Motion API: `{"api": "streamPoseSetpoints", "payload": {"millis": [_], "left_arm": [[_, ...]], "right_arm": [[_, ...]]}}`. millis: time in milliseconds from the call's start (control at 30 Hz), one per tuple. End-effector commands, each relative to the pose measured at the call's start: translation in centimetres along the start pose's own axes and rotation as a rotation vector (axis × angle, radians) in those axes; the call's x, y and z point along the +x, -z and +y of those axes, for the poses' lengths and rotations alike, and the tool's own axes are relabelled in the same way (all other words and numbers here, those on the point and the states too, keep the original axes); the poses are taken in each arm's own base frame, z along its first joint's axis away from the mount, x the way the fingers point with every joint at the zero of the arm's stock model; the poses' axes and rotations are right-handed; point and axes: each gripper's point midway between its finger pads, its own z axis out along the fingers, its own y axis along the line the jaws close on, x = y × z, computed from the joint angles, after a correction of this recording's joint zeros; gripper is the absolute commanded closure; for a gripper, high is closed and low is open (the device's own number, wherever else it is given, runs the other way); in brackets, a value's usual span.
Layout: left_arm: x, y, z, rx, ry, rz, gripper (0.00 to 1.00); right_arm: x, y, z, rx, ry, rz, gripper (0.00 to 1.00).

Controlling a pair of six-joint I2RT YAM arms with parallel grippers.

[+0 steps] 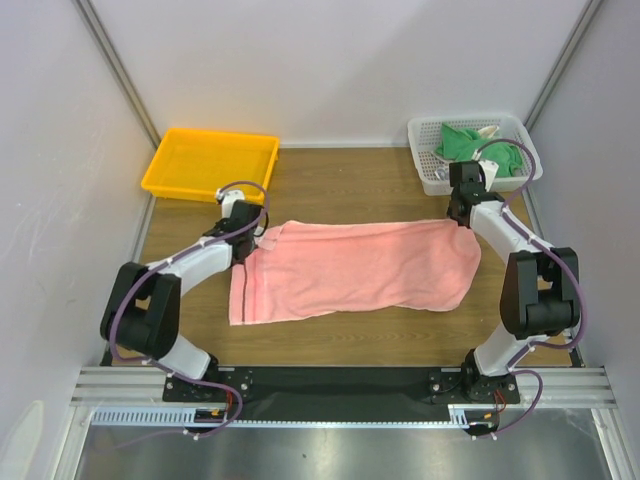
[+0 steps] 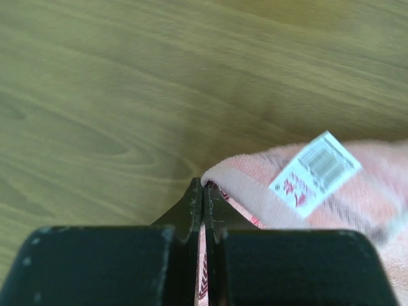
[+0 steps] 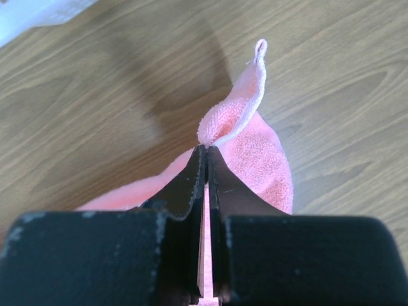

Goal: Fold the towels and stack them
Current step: Flatten out the crumpled towel

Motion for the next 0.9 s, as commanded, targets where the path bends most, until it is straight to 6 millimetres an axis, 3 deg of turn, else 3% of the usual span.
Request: {"api": "streamPoseSetpoints", "payload": {"millis": [0,200,367,500,633,667,767,867], "left_arm": [[-1.0,1.2,1.9,-0.021,0.158,-0.039,1.0],[-1.0,0.6,4.3,-0.048,0.245,-0.033,0.99],[-3.0,-0.1,6.1,-0.091,0.293,-0.046,1.0],[-4.6,0.7,6.2,-0.052,0.295,-0.09,1.0],[-6.6,3.5,5.8,0.033,0.318,-0.158,1.0],[-7.1,4.2,5.9,0.045,0.32,-0.174,1.0],[-9.5,7.7,6.7,0.086,0.328,-0.254,1.0],[-11.8,12.1,7.6,0.141,0.345,-0.343,1.0]], "right_arm": [[-2.4,0.9,-1.0,0.04,-0.025,-0.059,1.0],[-3.0,0.0,0.3,-0.004,-0.007,-0.08,1.0],[-5.4,-0.2,2.6,-0.061,-0.018,-0.098,1.0],[-5.6,0.9,3.7,-0.076,0.004,-0.108,1.0],[-7.6,4.4,3.1,-0.089,-0.009,-0.195,1.0],[-9.1,6.7,2.6,-0.103,-0.032,-0.248,1.0],[-11.0,10.3,1.2,-0.116,-0.056,-0.322,1.0],[-12.9,15.5,-1.2,-0.134,-0.1,-0.407,1.0]]}}
